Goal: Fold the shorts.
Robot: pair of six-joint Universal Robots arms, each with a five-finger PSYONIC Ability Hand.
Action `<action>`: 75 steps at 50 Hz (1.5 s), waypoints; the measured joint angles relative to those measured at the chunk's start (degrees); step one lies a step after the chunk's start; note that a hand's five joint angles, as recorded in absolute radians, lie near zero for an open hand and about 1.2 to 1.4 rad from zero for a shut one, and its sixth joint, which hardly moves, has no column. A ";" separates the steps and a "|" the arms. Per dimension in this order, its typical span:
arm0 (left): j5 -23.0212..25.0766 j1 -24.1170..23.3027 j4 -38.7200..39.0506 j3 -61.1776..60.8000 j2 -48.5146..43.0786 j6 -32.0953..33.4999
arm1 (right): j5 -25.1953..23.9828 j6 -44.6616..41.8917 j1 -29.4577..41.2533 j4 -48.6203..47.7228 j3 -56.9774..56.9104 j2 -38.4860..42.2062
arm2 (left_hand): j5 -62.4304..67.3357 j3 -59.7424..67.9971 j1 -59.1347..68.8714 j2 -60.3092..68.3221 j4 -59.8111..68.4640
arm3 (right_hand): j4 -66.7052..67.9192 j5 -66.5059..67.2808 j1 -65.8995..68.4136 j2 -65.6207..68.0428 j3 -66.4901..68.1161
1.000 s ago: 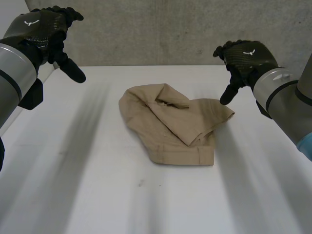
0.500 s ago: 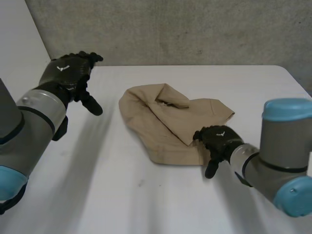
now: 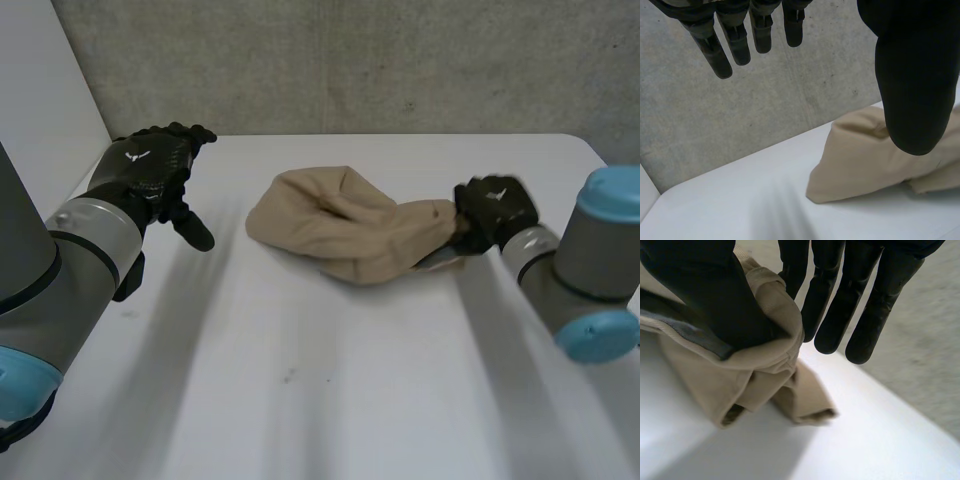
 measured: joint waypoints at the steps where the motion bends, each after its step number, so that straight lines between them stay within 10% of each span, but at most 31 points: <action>1: -0.01 0.00 -0.02 -0.01 0.02 0.00 | 0.16 -1.29 -0.93 0.09 -1.92 0.86 | 0.00 0.00 0.00 0.00 0.00 | 0.02 0.00 0.00 0.00 0.00; 14: 0.25 -0.33 0.34 -0.96 -1.14 0.00 | 3.13 -15.94 -8.43 0.68 -24.70 13.40 | 0.00 0.00 0.00 0.00 0.00 | 0.11 0.32 -0.07 0.00 -0.19; 17: 0.32 -0.62 0.75 -0.90 -2.28 0.05 | 3.04 -16.05 -8.51 0.87 -26.93 14.60 | 0.00 0.00 0.00 0.00 0.00 | -32.66 -29.32 -24.60 -33.57 -32.53; 21: 0.43 -1.15 1.88 -0.49 -4.34 0.36 | 3.14 -15.31 -8.21 2.42 -26.85 13.98 | 0.00 0.00 0.00 0.00 0.00 | -32.66 -29.32 -24.60 -33.57 -32.53; 23: 0.50 -1.36 2.55 -0.12 -5.28 0.47 | 3.21 -14.91 -8.07 3.85 -25.79 12.64 | 0.00 0.00 0.00 0.00 0.00 | -54.37 -51.19 -44.34 -54.58 -55.37; 35: 3.23 -5.20 7.63 10.45 -19.47 1.68 | 2.44 -4.86 -6.82 19.39 -9.24 -3.40 | 0.00 0.00 0.12 0.00 0.00 | -54.37 -51.18 -44.34 -54.58 -55.37; 53: 10.96 -12.34 7.77 30.69 -41.52 13.03 | -4.54 -1.93 -6.86 18.35 1.82 -2.63 | 0.45 0.49 1.24 0.62 0.62 | -54.37 -51.20 -44.34 -54.58 -55.37; 66: 10.52 -14.35 8.23 40.30 -50.45 14.68 | -4.74 -2.72 -7.01 6.67 0.96 1.51 | 47.53 48.59 50.90 49.48 48.96 | -18.78 -17.67 -13.93 -16.87 -18.37; 67: 10.39 -14.35 8.29 40.53 -50.47 14.64 | -4.84 -2.78 -7.00 6.15 0.90 1.41 | 52.72 53.40 54.67 54.32 54.22 | -0.15 -0.23 -2.64 -0.16 -0.13; 75: 8.08 -14.69 8.01 39.73 -46.80 14.45 | -5.12 -2.90 -6.32 6.12 0.17 -1.52 | 53.76 55.67 54.65 56.55 56.89 | 0.13 -0.05 -1.63 -0.17 -0.05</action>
